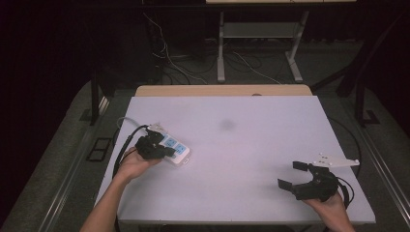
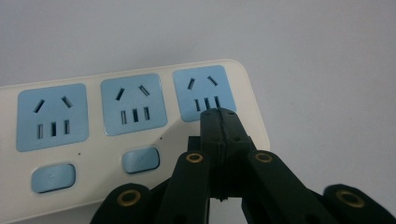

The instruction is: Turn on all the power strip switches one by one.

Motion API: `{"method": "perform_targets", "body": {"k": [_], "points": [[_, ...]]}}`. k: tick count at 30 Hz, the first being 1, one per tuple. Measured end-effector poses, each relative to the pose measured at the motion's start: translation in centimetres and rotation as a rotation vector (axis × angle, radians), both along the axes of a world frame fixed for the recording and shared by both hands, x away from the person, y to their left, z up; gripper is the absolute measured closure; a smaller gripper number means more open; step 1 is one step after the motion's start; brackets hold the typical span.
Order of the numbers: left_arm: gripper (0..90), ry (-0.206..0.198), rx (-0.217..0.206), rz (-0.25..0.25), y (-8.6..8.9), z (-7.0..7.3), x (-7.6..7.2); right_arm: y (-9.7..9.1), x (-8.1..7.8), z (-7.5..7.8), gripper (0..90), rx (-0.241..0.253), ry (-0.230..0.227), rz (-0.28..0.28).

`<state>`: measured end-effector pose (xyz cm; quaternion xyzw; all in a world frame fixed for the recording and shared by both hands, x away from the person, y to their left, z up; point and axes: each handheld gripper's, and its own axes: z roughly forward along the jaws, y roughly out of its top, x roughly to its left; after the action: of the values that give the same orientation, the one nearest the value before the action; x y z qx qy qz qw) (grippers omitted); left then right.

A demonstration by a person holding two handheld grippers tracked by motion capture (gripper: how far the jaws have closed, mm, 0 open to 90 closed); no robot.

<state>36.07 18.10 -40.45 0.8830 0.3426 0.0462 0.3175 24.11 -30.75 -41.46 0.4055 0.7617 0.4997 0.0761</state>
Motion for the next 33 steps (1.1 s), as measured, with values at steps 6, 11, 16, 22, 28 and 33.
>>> {"method": "perform_targets", "body": {"k": [6, 11, 16, 22, 28, 33], "points": [[89.6, 0.006, -0.005, 0.014, 0.06, -0.12, 0.01, -0.04, 0.01, 0.01, 0.5, 0.001, 0.000, -0.001], [89.8, 0.032, -0.053, 0.040, 0.56, -0.55, 0.07, -0.07, 0.00, 0.03, 0.5, 0.001, -0.001, -0.002], [90.0, 0.028, -0.047, 0.048, 0.45, -0.61, 0.01, -0.14, 0.02, 0.04, 0.5, 0.004, -0.007, -0.005], [90.0, 0.058, -0.070, 0.078, 0.59, -0.77, 0.17, -0.03, -0.04, 0.07, 0.5, 0.005, -0.009, -0.001], [89.9, 0.046, -0.068, 0.078, 0.54, -0.77, 0.04, -0.23, 0.01, 0.05, 0.5, 0.008, -0.007, -0.006], [89.8, -0.008, -0.031, 0.073, 0.03, -0.46, -0.44, -0.37, 0.04, 0.02, 0.5, 0.009, -0.005, -0.011]]}}
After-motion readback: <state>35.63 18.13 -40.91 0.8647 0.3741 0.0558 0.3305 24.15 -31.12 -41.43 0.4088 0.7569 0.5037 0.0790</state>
